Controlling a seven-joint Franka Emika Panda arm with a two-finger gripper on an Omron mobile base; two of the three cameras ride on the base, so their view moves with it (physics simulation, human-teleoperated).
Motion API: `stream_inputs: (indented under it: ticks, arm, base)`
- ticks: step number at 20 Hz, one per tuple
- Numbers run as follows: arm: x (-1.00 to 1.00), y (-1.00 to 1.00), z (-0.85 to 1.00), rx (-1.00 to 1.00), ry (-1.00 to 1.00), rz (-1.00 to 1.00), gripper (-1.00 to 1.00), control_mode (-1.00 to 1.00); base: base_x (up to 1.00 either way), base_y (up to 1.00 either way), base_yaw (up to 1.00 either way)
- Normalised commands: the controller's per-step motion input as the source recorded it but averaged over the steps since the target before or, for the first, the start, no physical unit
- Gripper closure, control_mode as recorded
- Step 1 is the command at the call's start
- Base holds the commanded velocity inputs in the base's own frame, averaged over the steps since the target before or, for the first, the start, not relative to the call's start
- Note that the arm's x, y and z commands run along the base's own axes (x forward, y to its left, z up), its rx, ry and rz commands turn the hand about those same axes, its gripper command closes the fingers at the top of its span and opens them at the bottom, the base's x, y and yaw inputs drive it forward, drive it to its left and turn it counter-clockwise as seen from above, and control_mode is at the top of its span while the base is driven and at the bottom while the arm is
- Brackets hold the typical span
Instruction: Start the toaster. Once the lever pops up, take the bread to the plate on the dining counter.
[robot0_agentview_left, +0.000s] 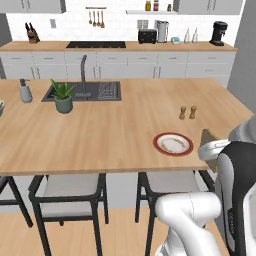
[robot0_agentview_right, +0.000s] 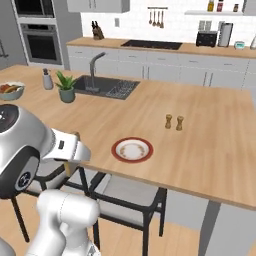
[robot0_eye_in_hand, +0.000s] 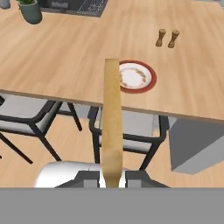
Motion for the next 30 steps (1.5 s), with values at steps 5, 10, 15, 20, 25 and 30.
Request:
stream_inputs:
  ticks: [5, 10, 15, 20, 25, 30]
  arm:
    - [0.15, -0.02, 0.0, 0.0, 0.0, -0.01, 1.0, -1.0]
    - [0.85, -0.14, 0.0, 0.06, 0.01, -0.02, 1.0, -1.0]
    - [0.91, -0.25, 0.0, 0.11, 0.03, 0.0, 1.0, -1.0]
    - [0.75, -0.25, -0.03, 0.11, 0.05, 0.0, 1.0, -1.0]
    - [0.51, -0.08, -0.31, 0.1, 0.04, 0.0, 1.0, -1.0]
    - [0.07, 0.0, -0.46, 0.09, 0.04, -0.01, 1.0, -1.0]
  base:
    - [0.6, -0.04, -0.09]
    - [0.0, 0.0, 0.0]
    - [0.0, 0.0, 0.0]
    - [0.0, 0.0, 0.0]
    - [0.0, 0.0, 0.0]
    - [0.0, 0.0, 0.0]
